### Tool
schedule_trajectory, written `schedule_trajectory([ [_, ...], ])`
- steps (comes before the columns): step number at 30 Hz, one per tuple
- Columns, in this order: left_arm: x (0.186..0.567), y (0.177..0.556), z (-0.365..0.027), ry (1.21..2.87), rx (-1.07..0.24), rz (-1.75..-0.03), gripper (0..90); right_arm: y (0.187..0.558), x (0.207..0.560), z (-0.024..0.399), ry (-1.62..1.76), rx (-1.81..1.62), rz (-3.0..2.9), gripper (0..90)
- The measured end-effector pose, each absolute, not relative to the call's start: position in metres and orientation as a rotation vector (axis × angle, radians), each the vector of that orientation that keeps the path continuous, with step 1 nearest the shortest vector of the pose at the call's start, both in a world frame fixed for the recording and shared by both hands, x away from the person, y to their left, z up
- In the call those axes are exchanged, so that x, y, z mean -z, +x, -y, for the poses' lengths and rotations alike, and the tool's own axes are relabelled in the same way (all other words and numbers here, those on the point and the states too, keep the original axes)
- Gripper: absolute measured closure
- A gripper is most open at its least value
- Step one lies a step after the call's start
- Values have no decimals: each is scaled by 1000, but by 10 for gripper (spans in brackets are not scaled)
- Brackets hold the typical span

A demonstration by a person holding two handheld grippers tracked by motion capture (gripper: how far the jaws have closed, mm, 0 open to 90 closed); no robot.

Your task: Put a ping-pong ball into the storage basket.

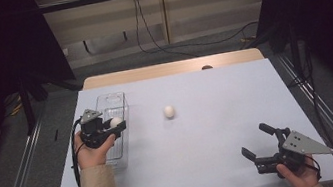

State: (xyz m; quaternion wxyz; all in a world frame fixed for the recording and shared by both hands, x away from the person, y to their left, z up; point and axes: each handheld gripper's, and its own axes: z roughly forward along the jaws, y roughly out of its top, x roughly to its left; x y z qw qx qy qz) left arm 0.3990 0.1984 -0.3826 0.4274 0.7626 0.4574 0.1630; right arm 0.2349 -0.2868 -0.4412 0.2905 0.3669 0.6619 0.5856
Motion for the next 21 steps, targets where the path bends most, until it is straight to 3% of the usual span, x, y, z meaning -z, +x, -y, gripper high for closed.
schedule_trajectory([
  [21,384,399,-205,1904,-445,-1171,508,235,441,286,979,-1563,-1768,24],
])
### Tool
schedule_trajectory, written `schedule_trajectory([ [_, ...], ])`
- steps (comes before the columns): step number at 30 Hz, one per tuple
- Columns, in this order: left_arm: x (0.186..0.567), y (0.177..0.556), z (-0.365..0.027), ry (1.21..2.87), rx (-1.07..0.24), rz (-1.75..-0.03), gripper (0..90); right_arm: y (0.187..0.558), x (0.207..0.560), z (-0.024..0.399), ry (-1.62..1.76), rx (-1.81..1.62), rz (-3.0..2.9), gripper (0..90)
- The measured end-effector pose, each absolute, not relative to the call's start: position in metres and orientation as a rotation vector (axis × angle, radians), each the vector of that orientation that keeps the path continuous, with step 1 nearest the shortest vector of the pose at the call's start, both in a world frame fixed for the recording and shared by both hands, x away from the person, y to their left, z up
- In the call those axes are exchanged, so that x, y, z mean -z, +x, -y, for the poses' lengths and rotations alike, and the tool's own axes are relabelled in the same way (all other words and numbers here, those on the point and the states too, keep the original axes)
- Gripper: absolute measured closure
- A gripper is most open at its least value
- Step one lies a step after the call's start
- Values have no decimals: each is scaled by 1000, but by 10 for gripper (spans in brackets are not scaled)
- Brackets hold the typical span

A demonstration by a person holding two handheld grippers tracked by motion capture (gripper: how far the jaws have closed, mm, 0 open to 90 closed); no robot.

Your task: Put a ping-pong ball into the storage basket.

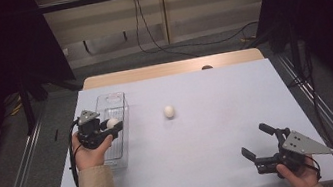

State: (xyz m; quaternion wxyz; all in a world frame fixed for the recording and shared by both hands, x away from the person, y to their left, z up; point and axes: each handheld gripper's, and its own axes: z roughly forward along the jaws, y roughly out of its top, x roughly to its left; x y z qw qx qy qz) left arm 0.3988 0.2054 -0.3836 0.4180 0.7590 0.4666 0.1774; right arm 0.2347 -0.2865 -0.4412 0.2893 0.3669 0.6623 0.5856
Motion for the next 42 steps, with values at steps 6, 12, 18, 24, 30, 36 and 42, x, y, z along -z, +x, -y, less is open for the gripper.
schedule_trajectory([
  [6,385,399,-207,1901,-449,-1180,508,235,441,286,979,-1563,-1768,24],
  [12,386,399,-210,1904,-465,-1191,508,235,441,287,981,-1562,-1768,24],
  [18,387,399,-212,1907,-477,-1202,508,235,441,286,981,-1563,-1770,24],
  [24,388,400,-213,1914,-485,-1209,508,235,441,286,981,-1563,-1769,24],
  [30,391,400,-213,1911,-487,-1219,507,235,441,286,982,-1563,-1768,24],
  [36,391,400,-214,1916,-492,-1220,506,235,441,286,981,-1563,-1768,24],
  [42,392,401,-215,1922,-494,-1230,506,235,441,286,981,-1563,-1769,24],
])
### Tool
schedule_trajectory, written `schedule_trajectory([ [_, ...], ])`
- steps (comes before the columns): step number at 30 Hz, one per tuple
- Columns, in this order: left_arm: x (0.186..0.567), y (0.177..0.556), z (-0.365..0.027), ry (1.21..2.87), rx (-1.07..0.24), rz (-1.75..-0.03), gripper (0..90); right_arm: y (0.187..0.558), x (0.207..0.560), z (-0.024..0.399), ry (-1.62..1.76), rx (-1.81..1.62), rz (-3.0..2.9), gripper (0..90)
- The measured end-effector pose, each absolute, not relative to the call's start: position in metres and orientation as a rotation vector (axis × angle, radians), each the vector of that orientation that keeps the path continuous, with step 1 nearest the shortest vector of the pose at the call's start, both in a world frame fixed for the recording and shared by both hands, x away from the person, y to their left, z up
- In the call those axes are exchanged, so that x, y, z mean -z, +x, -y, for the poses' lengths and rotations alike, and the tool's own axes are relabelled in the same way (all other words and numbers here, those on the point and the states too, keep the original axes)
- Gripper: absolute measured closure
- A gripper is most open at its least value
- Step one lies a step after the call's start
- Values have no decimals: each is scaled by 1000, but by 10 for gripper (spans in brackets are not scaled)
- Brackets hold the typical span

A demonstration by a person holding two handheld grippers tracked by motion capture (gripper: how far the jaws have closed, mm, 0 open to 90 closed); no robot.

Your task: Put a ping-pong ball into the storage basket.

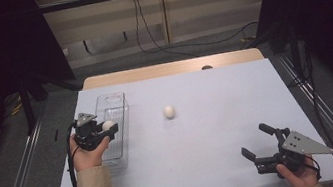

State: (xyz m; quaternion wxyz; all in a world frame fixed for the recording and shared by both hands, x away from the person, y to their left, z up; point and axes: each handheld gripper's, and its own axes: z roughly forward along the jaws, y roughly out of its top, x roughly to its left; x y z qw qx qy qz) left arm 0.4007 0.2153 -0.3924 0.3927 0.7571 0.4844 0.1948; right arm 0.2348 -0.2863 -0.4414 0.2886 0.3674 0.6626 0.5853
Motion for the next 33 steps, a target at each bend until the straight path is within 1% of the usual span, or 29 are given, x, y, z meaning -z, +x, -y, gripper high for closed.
schedule_trajectory([
  [3,392,401,-215,1923,-500,-1229,505,235,441,286,981,-1562,-1769,24],
  [6,392,401,-215,1911,-508,-1236,470,235,441,287,981,-1562,-1769,24],
  [33,380,397,-191,1892,-462,-1154,315,235,441,287,978,-1556,-1766,24],
])
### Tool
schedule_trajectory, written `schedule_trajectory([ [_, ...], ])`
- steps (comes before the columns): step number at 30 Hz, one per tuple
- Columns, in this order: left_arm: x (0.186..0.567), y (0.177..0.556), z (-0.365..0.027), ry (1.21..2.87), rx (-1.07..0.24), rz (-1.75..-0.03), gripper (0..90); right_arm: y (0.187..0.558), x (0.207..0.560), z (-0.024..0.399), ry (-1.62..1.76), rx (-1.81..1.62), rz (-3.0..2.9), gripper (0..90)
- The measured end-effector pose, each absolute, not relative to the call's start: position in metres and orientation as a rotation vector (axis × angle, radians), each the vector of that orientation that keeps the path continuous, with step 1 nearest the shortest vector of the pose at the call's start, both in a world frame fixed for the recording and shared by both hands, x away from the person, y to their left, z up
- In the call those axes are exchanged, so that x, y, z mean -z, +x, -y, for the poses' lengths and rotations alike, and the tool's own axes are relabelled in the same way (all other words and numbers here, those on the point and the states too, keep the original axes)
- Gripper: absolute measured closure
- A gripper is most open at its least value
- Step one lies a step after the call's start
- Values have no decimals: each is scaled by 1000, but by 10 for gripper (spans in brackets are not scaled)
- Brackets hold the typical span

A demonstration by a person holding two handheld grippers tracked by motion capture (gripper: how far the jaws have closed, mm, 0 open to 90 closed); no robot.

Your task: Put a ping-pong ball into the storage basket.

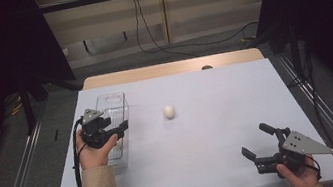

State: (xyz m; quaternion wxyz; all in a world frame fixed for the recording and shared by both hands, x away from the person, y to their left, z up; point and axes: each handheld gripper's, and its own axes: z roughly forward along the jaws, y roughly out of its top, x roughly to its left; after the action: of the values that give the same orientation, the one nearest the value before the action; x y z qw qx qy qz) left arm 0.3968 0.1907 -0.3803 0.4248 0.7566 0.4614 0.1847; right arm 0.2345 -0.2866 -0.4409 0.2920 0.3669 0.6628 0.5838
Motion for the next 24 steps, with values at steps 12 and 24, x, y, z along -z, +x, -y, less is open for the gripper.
schedule_trajectory([
  [12,376,396,-169,1911,-443,-1110,248,233,441,288,977,-1551,-1768,24],
  [24,377,398,-150,1928,-415,-1082,202,233,442,289,987,-1547,-1765,24],
])
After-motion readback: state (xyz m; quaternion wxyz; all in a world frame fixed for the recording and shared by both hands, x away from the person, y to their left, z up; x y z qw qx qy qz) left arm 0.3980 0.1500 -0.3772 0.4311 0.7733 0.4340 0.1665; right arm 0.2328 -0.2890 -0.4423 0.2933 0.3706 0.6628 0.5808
